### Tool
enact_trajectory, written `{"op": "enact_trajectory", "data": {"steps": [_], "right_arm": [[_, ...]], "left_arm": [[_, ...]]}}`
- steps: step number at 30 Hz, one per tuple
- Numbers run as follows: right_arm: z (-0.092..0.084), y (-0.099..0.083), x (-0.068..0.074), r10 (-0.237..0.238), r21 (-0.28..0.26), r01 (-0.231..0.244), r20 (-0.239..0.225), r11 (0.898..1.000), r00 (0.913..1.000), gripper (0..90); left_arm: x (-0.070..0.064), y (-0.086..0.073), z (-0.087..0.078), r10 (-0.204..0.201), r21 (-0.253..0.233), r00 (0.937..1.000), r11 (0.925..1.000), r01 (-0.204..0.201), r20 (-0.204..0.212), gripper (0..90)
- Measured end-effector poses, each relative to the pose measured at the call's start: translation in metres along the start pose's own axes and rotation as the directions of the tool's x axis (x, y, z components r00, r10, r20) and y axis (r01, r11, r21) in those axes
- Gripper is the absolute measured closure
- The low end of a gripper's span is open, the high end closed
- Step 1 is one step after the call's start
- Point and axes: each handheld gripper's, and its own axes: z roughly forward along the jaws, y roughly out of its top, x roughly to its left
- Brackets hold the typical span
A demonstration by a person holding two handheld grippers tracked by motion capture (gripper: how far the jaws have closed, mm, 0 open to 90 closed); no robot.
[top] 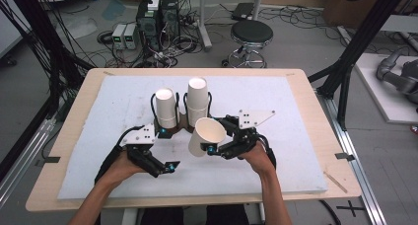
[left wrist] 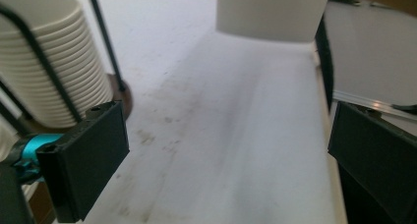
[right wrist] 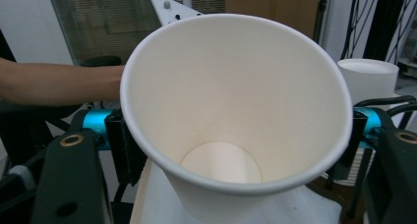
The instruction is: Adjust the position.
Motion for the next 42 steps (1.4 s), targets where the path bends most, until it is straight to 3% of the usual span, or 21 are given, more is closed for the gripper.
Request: {"op": "enact_trajectory", "data": {"steps": [1,3,4,5,7,9,12,13,15,21,31,37,42], "right_arm": [[-0.001,0.0,0.0,0.0,0.003,0.0,0.01,1.0,1.0,28.0],[-0.003,0.0,0.0,-0.004,0.004,0.004,0.028,1.0,0.9996,28.0],[-0.003,0.0,0.0,-0.004,0.004,0.004,0.028,1.0,0.9996,28.0],[-0.006,0.0,0.0,0.0,0.015,0.0,0.049,1.0,0.9988,28.0],[-0.008,-0.001,0.0,0.001,0.023,-0.003,0.078,1.0,0.997,28.0],[-0.011,-0.002,-0.001,-0.001,0.023,-0.001,0.101,1.0,0.9949,28.0],[-0.015,-0.004,-0.001,0.01,0.026,-0.013,0.122,1.0,0.9925,28.0],[-0.017,-0.004,-0.002,0.01,0.023,-0.013,0.128,1.0,0.9917,28.0],[-0.019,-0.005,-0.002,0.014,0.021,-0.017,0.133,1.0,0.991,28.0],[-0.02,-0.005,-0.001,0.013,0.026,-0.017,0.133,1.0,0.991,28.0],[-0.02,-0.005,-0.002,0.012,0.031,-0.016,0.123,0.999,0.9923,28.0],[-0.021,-0.005,-0.002,0.01,0.026,-0.013,0.125,1.0,0.9921,28.1],[-0.022,-0.004,0.001,0.008,0.027,-0.011,0.12,1.0,0.9927,28.0]], "left_arm": [[0.001,-0.005,-0.002,-0.01,0.008,0.999,0.9999,0.011,-0.044,1.7],[0.002,-0.011,-0.005,-0.024,0.012,0.9962,0.9996,0.025,-0.084,1.7],[0.002,-0.011,-0.005,-0.024,0.012,0.9962,0.9996,0.025,-0.084,1.7],[0.002,-0.018,-0.007,-0.033,0.004,0.9902,0.9994,0.034,-0.136,1.7],[0.002,-0.023,-0.011,-0.041,-0.01,0.9811,0.9992,0.039,-0.189,1.7],[0.003,-0.029,-0.015,-0.056,-0.025,0.9756,0.9984,0.052,-0.212,1.7],[0.004,-0.037,-0.018,-0.082,-0.034,0.9618,0.9966,0.076,-0.261,1.7],[0.004,-0.037,-0.018,-0.082,-0.034,0.9618,0.9966,0.076,-0.261,1.7],[0.008,-0.047,-0.023,-0.109,-0.053,0.9514,0.9938,0.098,-0.288,1.7],[0.012,-0.058,-0.029,-0.134,-0.074,0.9399,0.9904,0.117,-0.314,1.7],[0.015,-0.069,-0.029,-0.15,-0.109,0.9342,0.9867,0.121,-0.324,1.7],[0.016,-0.072,-0.031,-0.169,-0.132,0.9246,0.9825,0.131,-0.341,1.7],[0.015,-0.072,-0.031,-0.167,-0.133,0.9245,0.9828,0.128,-0.343,1.7]]}}
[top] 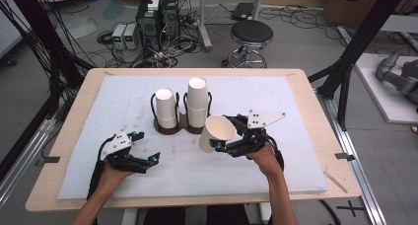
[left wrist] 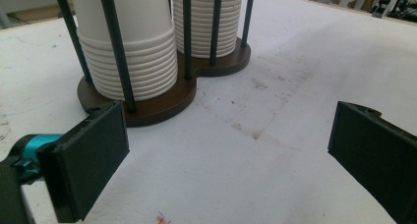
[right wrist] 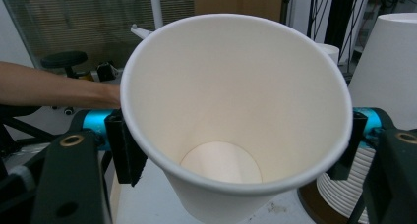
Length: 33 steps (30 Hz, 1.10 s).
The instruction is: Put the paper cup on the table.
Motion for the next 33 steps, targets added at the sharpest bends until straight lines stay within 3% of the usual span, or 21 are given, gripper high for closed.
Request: {"op": "enact_trajectory", "data": {"steps": [16,23,33], "right_arm": [[0.007,-0.003,-0.003,0.007,0.03,-0.007,0.018,1.0,0.9998,28.1],[0.022,-0.006,-0.003,0.006,0.083,-0.01,0.044,0.997,0.999,28.1],[0.051,-0.021,-0.001,0.007,0.172,-0.023,0.096,0.985,0.9953,28.0]], "left_arm": [[-0.001,0.0,0.001,0.013,0.008,0.9999,0.9999,-0.013,0.001,1.7],[-0.001,0.0,0.001,0.013,0.004,0.9998,0.9999,-0.013,0.012,1.7],[-0.001,-0.001,0.0,0.021,0.001,0.9992,0.9998,-0.022,0.034,1.7]]}}
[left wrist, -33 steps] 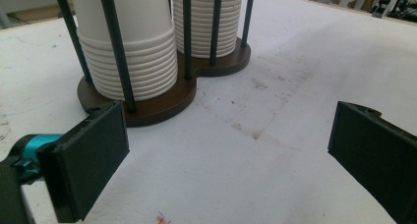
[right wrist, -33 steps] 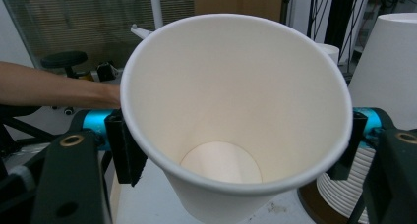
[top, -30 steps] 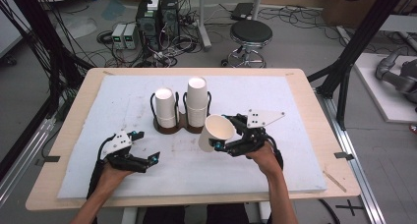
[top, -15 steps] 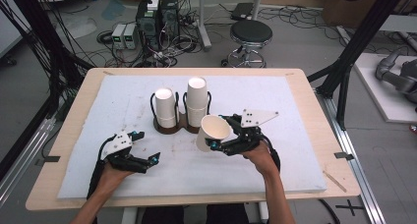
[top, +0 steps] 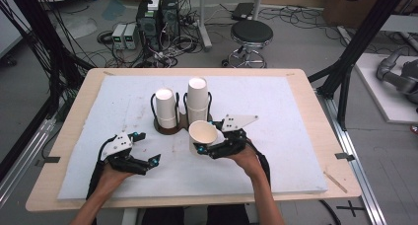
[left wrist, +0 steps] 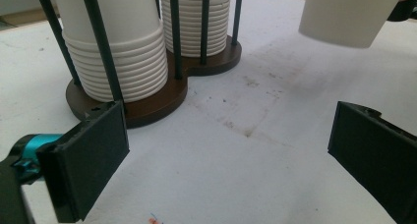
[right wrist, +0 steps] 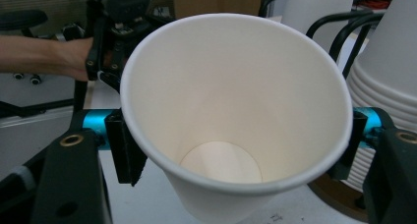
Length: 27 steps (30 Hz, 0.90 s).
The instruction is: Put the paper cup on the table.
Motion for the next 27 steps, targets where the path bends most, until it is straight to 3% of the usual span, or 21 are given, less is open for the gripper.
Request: {"op": "enact_trajectory", "data": {"steps": [9,27], "right_arm": [[0.009,-0.004,0.001,-0.013,0.041,0.012,0.033,0.999,0.9994,28.0],[0.027,-0.012,0.004,-0.064,0.154,0.053,0.071,0.987,0.9954,28.0]], "left_arm": [[0.001,0.0,0.0,0.0,0.0,0.9999,1.0,0.0,0.01,1.7],[0.001,0.0,0.0,0.0,-0.003,0.9999,1.0,0.0,0.015,1.7]]}}
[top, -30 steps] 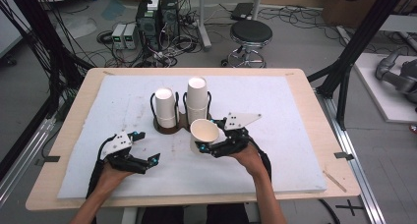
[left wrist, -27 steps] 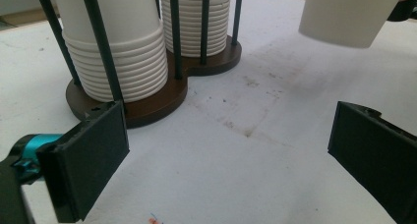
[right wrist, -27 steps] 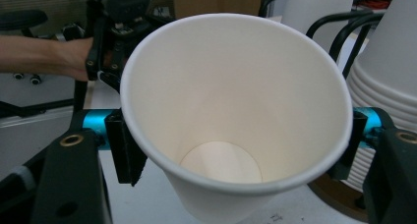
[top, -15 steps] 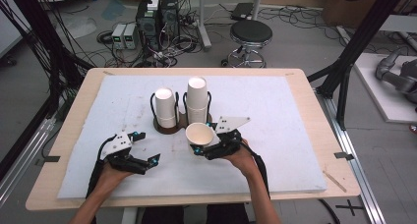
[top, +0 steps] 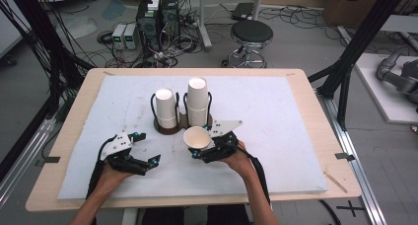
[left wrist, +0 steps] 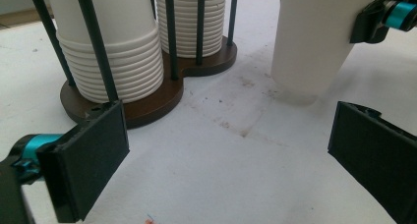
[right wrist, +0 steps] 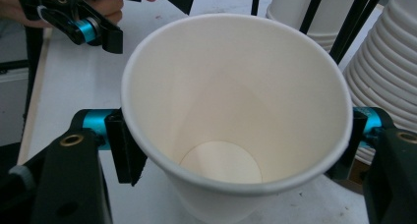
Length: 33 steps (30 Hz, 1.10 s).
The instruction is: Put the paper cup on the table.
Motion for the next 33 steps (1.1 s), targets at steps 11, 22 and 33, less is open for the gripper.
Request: {"op": "enact_trajectory", "data": {"steps": [11,22,33], "right_arm": [[0.012,-0.009,0.003,-0.004,0.019,0.004,0.011,1.0,0.9999,27.9],[0.013,-0.014,0.002,0.022,-0.005,-0.022,0.008,1.0,0.9997,28.0],[0.016,-0.016,0.0,0.05,0.064,-0.051,0.013,0.997,0.9987,14.6]], "left_arm": [[0.0,0.0,0.0,0.001,-0.001,1.0,1.0,-0.001,0.002,1.7],[0.001,0.0,0.0,0.003,0.001,1.0,1.0,-0.003,0.002,1.7],[-0.001,0.0,0.0,0.004,0.002,1.0,1.0,-0.004,-0.002,1.7]]}}
